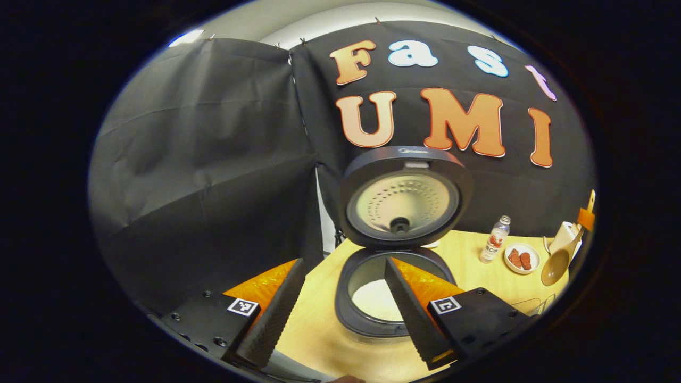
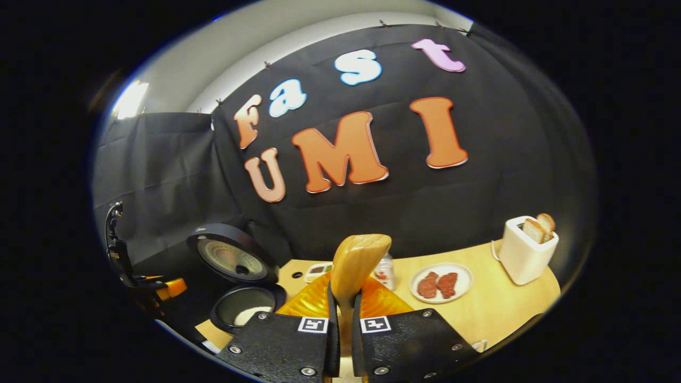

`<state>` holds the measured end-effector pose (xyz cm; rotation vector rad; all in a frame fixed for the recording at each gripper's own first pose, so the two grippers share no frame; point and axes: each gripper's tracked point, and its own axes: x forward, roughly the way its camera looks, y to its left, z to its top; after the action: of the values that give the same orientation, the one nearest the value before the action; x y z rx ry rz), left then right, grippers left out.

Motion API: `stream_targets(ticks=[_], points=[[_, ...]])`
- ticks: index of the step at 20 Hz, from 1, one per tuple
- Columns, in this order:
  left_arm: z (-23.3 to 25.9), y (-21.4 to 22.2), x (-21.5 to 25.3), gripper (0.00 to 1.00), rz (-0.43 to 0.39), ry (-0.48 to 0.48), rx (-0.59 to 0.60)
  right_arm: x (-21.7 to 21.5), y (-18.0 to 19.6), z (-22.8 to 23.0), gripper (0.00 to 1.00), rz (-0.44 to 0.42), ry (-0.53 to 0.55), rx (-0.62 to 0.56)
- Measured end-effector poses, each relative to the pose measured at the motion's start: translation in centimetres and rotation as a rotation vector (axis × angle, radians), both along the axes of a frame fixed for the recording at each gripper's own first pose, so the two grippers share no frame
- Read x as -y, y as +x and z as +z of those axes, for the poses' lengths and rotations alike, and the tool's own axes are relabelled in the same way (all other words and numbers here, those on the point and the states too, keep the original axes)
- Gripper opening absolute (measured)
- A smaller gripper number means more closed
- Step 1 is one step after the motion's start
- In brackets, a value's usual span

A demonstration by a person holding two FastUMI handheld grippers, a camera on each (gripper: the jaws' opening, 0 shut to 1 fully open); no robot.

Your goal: Close the left gripper, press the button to open the rice cooker; take a wooden spoon from the chopstick holder with the right hand, scoop a spoonful of rice and pour it into the rice cooker, then put the wooden spoon back into the chopstick holder.

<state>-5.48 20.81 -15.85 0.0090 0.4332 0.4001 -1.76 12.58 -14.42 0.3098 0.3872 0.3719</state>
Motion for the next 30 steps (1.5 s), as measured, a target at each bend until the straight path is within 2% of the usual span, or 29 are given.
stream_targets(ticks=[5, 9, 10, 13, 16, 19, 22, 23, 27, 29, 30], points=[[0.8, 0.5, 4.7, 1.00, -0.046, 0.013, 0.000, 10.0, -1.8, -4.2, 0.08, -0.129, -0.061, -0.080], [1.6, 0.7, 7.1, 1.00, -0.061, 0.021, 0.005, 13.3, -3.0, -6.6, 0.08, -0.171, -0.088, -0.123], [2.0, 0.7, 7.5, 0.97, -0.060, 0.025, 0.010, 13.9, -3.3, -7.3, 0.08, -0.177, -0.092, -0.134], [3.1, 1.1, 8.1, 1.00, -0.062, 0.044, 0.025, 14.9, -4.1, -9.8, 0.08, -0.189, -0.089, -0.154], [4.4, 1.8, 8.5, 1.00, -0.070, 0.058, 0.040, 15.1, -5.2, -13.6, 0.08, -0.197, -0.092, -0.232], [6.8, 3.3, 8.0, 0.99, -0.080, 0.094, 0.068, 15.3, -6.1, -15.6, 0.08, -0.216, -0.087, -0.280], [10.5, 6.6, 6.8, 0.96, -0.114, 0.108, 0.136, 15.4, -6.9, -16.4, 0.10, -0.223, -0.082, -0.308], [11.4, 7.9, 6.1, 1.00, -0.113, 0.097, 0.146, 15.3, -7.2, -16.8, 0.11, -0.220, -0.087, -0.321], [12.3, 13.3, 3.9, 1.00, -0.104, 0.035, 0.106, 15.4, -8.9, -17.9, 0.16, -0.206, -0.076, -0.409], [12.6, 15.9, 3.4, 0.96, -0.111, 0.049, 0.097, 16.1, -9.1, -17.6, 0.18, -0.223, -0.061, -0.426], [12.4, 17.3, 3.5, 1.00, -0.124, 0.045, 0.086, 16.4, -9.2, -17.4, 0.19, -0.230, -0.061, -0.431]])
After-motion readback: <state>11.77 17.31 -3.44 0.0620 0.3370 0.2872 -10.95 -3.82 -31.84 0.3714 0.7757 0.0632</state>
